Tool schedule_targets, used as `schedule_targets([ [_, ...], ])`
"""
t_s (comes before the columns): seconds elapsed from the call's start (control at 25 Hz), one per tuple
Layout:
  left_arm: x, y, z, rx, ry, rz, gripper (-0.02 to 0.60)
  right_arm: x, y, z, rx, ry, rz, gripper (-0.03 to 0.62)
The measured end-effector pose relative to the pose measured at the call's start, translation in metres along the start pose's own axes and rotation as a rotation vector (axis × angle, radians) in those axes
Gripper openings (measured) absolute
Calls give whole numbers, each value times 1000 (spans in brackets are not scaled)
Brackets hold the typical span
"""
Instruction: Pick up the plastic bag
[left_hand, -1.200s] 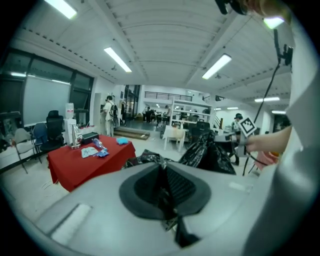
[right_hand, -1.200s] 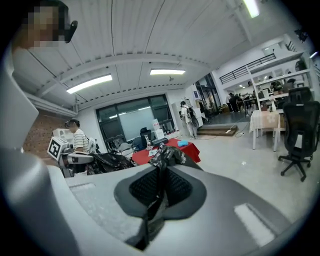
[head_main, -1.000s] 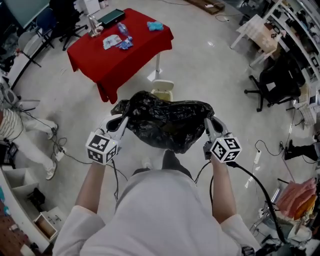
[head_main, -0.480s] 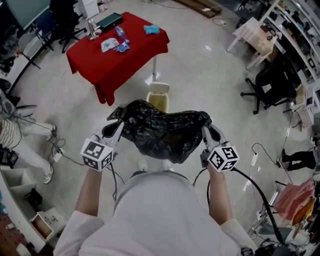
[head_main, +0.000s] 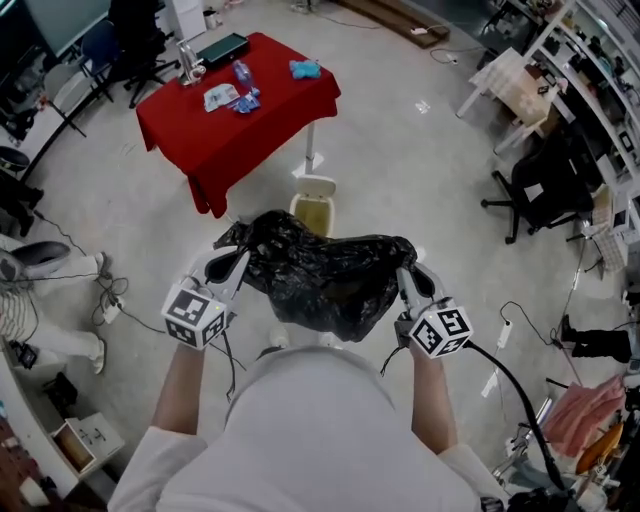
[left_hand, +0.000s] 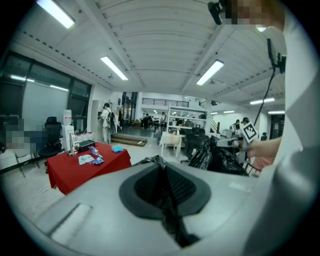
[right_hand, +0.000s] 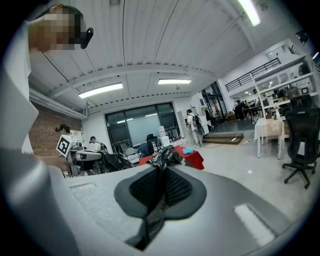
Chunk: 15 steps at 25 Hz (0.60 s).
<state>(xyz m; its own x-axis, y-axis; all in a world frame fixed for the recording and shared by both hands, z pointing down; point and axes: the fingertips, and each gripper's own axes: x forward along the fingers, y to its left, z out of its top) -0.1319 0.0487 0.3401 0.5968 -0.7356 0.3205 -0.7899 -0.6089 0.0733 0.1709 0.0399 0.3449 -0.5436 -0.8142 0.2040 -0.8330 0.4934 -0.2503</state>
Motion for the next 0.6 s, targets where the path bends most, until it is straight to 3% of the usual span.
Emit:
schedule_targets([
  [0.6, 11, 1, 1, 2, -1, 2, 6, 15, -12, 11, -7, -25, 6, 2],
])
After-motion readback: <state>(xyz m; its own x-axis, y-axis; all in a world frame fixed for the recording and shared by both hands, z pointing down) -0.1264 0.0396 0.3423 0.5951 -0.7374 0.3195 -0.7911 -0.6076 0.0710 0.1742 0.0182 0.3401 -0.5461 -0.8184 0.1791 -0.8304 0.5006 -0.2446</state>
